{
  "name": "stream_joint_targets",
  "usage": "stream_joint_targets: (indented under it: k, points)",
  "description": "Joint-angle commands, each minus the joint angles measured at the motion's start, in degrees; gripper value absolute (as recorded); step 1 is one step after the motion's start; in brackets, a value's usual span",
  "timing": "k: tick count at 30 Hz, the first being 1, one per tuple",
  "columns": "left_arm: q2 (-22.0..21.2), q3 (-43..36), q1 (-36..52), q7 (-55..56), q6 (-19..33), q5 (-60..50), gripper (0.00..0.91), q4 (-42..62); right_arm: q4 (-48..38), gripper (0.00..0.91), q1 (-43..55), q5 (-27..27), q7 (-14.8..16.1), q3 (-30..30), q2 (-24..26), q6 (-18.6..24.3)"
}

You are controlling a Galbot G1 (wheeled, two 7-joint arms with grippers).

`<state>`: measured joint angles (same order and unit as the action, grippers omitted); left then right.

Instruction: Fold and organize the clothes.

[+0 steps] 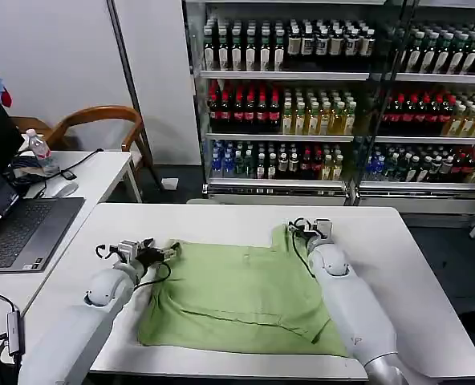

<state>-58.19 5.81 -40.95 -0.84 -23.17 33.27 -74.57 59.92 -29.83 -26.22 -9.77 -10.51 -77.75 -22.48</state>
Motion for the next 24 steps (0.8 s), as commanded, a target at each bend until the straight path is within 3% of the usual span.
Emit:
stream_joint_targets:
  k: [1, 16, 21, 24]
  points:
    - [-0.26, -0.71, 1.24, -0.13, 0.02, -0.26, 0.050, 2.60, -1.95, 0.000, 0.99, 0.33, 1.07, 0.19, -0.34, -0.08]
    - [-0.24, -1.61, 0.04, -0.47, -0.34, -0.07, 0.050, -1.23, -0.80, 0.000, 0.46, -0.23, 2.08, 0.12, 0.29, -0.09]
    - [-0.28, -1.62, -0.14, -1.23, -0.05, 0.35, 0.050, -1.80, 4.08, 0.000, -0.61, -1.29, 1.93, 0.11, 1.38, 0.11]
    - [-0.19, -1.48, -0.44, -1.58, 0.66, 1.06, 0.050, -2.54, 11.14, 0.000, -3.16, -3.44, 1.19, 0.36, 3.36, -0.83]
